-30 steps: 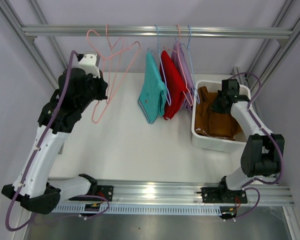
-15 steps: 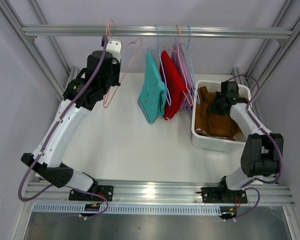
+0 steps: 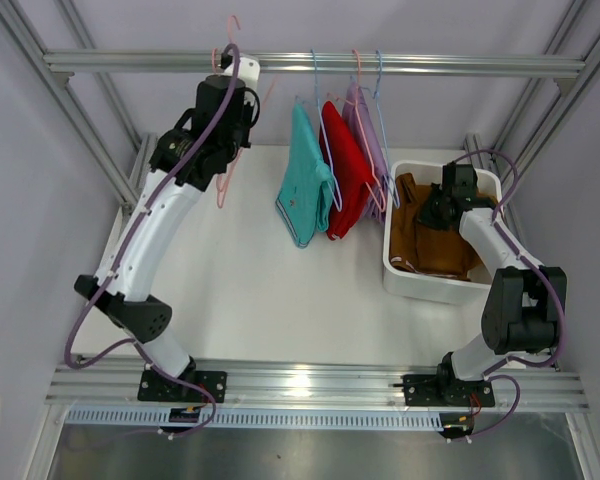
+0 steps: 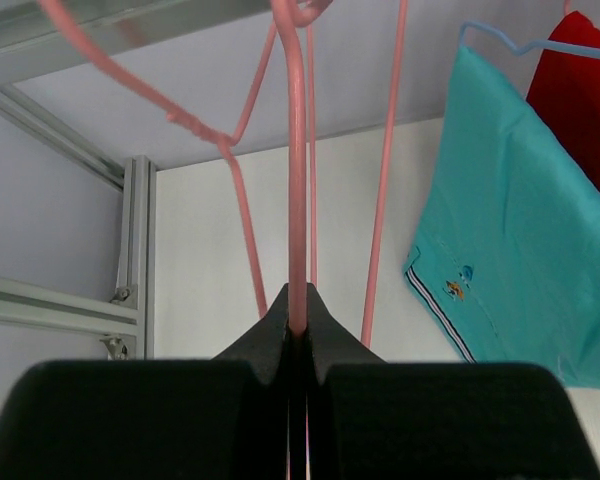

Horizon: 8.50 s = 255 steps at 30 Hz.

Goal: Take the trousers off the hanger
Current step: Place the hanger at the clothesline, then pick up the hanger from the clothesline.

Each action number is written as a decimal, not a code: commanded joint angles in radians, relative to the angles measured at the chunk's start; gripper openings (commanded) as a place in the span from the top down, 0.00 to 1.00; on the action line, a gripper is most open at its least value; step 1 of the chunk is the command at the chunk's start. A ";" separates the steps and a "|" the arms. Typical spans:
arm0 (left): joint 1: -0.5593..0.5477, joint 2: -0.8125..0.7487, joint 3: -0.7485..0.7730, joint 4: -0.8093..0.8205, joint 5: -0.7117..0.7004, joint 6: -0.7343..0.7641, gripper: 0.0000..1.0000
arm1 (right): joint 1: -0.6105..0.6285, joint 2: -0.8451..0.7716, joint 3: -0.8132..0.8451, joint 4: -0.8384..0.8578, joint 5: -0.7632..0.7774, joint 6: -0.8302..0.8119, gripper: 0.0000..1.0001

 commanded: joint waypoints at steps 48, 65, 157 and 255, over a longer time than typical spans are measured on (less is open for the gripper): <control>0.037 -0.141 -0.249 0.022 -0.065 -0.102 0.47 | 0.056 -0.038 -0.025 0.029 -0.049 -0.045 0.95; -0.088 -0.262 -0.164 -0.018 -0.172 -0.027 0.23 | 0.087 -0.072 -0.006 -0.012 -0.043 -0.050 0.93; 0.046 0.173 -0.290 0.910 1.110 -0.907 0.30 | 0.024 -0.253 -0.078 -0.095 -0.069 -0.067 0.43; 0.032 0.017 0.058 0.520 1.004 -0.701 0.99 | -0.006 -0.253 -0.071 -0.081 -0.158 -0.065 0.38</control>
